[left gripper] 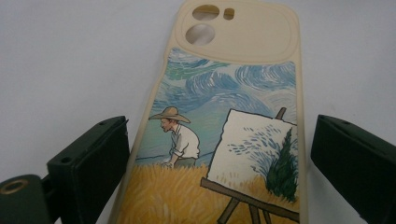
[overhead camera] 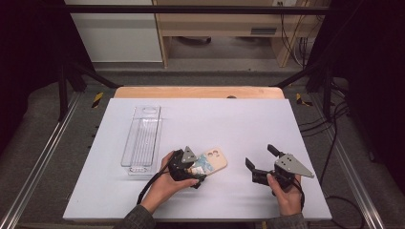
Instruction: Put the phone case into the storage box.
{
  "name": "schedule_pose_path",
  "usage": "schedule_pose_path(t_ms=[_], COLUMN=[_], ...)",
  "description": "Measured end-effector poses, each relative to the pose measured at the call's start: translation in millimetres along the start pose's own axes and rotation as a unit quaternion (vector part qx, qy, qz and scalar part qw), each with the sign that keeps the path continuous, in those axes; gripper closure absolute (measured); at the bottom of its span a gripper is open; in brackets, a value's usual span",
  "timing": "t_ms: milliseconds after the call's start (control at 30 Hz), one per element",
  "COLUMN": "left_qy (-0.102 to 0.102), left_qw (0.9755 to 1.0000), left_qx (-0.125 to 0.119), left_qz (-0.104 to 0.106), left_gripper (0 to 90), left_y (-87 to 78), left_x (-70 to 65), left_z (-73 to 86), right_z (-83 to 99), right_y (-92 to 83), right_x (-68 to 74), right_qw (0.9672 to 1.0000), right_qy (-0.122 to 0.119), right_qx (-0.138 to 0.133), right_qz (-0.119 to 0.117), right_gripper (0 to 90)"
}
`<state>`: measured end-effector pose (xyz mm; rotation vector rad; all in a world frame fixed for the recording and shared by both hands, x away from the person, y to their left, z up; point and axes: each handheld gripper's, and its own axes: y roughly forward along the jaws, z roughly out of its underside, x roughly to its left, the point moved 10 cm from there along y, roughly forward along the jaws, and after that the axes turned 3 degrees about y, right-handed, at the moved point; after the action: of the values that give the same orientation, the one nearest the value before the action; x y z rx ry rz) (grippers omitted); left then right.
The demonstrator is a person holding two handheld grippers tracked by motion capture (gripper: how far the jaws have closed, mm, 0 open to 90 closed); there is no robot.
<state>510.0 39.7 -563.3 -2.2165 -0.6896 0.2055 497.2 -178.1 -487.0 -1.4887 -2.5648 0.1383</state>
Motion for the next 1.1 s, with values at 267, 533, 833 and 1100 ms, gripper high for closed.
schedule_pose_path(t_ms=[267,533,833,1100], left_qy=[-0.005,-0.008,-0.004,-0.009], left_qw=[0.9999,0.9999,0.9999,0.9991], left_qx=[0.012,0.011,0.004,-0.041], left_qz=[0.001,0.006,0.011,0.008], left_gripper=[4.8,6.1,10.4,11.3], left_y=[2.8,1.9,-1.5,-6.9], left_x=[2.1,1.6,-0.5,0.1], left_z=[4.3,4.7,5.3,3.0], right_z=[0.1,0.2,2.0,4.0], right_y=[0.1,0.9,0.7,3.2], right_x=[-0.6,-0.6,-1.8,-1.2], right_qw=[1.0000,1.0000,1.0000,0.9999], right_qy=[-0.001,-0.002,-0.006,-0.006], right_qx=[0.000,0.001,0.006,0.012], right_qz=[0.000,0.001,0.005,0.006], right_gripper=[4.9,4.9,4.9,4.9])
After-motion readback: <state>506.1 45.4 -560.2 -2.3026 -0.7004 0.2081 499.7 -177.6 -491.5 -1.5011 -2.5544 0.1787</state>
